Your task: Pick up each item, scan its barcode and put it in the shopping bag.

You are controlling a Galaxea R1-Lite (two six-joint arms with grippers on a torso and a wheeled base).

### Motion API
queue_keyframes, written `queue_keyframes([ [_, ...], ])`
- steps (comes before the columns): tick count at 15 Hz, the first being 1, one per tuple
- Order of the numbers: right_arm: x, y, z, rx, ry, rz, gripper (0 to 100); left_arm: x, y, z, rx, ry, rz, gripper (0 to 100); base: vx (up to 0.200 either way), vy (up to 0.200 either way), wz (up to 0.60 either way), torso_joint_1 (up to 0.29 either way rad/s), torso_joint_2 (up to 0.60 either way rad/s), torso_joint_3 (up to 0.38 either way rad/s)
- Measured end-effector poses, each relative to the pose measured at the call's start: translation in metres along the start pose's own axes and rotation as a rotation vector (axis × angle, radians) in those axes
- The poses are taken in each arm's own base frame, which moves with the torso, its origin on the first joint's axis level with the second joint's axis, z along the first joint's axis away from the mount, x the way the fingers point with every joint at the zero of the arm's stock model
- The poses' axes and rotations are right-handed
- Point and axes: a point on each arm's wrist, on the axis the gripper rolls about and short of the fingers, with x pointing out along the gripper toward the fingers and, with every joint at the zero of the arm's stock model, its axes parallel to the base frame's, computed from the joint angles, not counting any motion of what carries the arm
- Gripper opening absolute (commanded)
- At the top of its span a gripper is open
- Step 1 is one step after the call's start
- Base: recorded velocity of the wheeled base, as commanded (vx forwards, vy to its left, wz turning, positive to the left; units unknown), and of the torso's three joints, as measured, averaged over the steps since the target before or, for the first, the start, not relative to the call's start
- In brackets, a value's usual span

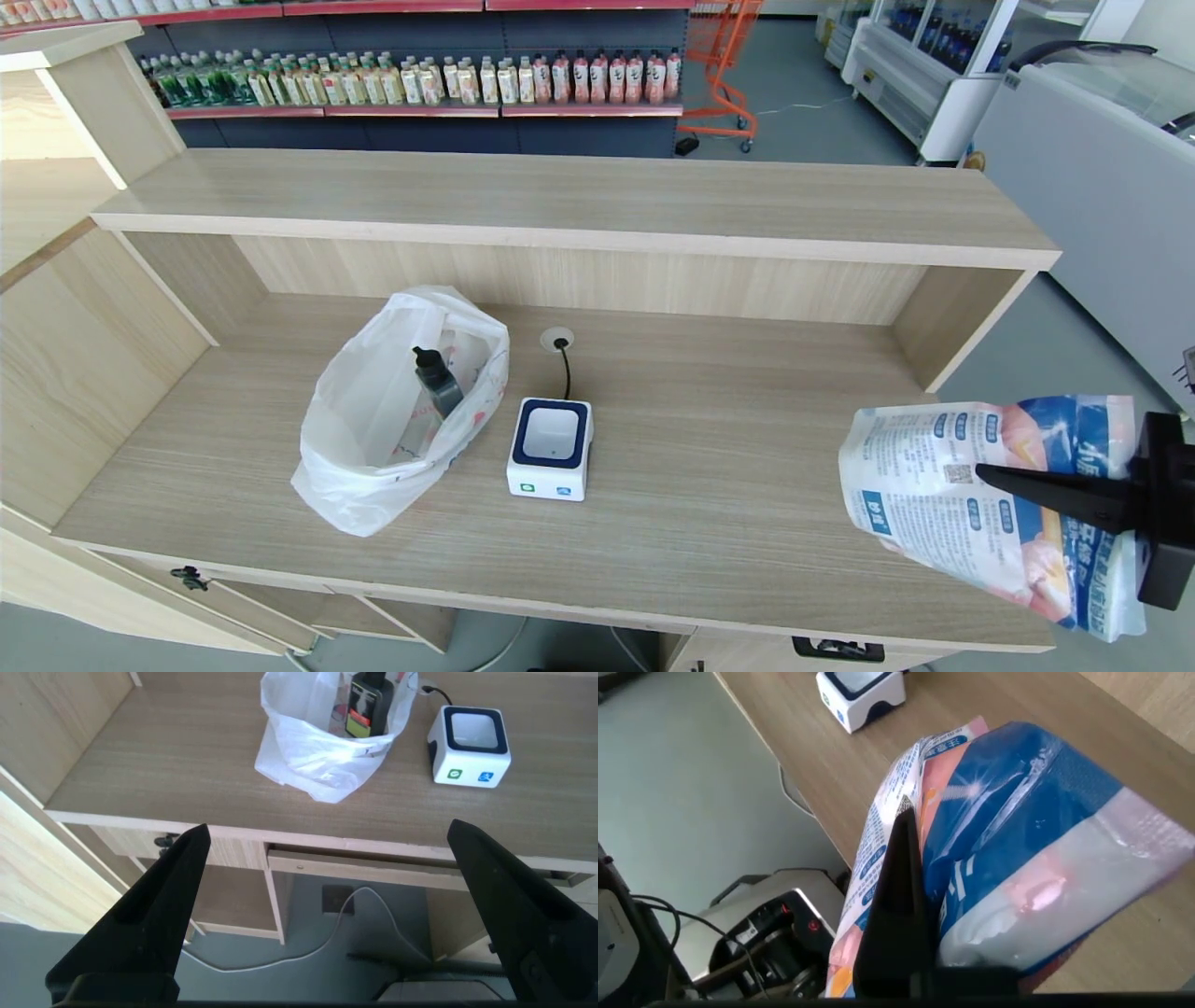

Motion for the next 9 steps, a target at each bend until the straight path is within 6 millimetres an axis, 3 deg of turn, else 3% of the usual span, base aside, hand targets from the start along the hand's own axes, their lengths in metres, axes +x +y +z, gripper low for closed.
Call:
queue_keyframes([
  [9,0.0048,-0.0051,0.0012,0.040,-0.012,0.033,0,0.0000,0.0000,0.0000,0.004,0.000,0.000,100,0.000,0.200,0.00,0.002,0.00,0.005],
])
